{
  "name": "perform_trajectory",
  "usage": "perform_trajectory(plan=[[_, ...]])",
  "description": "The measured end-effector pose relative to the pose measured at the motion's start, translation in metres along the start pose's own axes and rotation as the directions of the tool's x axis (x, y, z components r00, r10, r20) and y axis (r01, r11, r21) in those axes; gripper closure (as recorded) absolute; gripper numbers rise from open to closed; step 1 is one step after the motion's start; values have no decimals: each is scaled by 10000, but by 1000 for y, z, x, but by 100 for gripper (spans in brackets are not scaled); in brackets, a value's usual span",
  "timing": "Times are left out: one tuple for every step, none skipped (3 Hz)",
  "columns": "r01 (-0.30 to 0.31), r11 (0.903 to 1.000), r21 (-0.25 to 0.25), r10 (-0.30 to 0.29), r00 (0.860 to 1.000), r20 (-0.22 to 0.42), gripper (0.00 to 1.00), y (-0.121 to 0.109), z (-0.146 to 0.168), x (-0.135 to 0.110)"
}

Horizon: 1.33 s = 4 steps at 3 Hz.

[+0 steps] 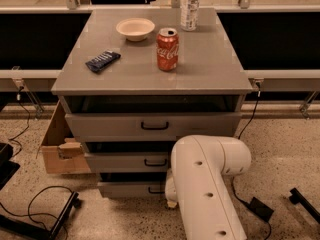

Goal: Open bottom drawer

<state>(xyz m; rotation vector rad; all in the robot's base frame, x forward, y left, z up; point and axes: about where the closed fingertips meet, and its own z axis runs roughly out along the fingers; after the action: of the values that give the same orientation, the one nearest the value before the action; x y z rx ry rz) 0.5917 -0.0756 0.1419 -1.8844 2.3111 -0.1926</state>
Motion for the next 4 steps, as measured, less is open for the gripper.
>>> perform_trajectory(plan=[[-84,9999,-94,84,10000,-18,32,2,-7,1],[-84,9999,-94,84,10000,-18,9,1,-11,1],[-84,9999,-95,84,10000,-19,0,1,-12,1],[-84,9999,-95,84,10000,-19,0,1,-12,1]])
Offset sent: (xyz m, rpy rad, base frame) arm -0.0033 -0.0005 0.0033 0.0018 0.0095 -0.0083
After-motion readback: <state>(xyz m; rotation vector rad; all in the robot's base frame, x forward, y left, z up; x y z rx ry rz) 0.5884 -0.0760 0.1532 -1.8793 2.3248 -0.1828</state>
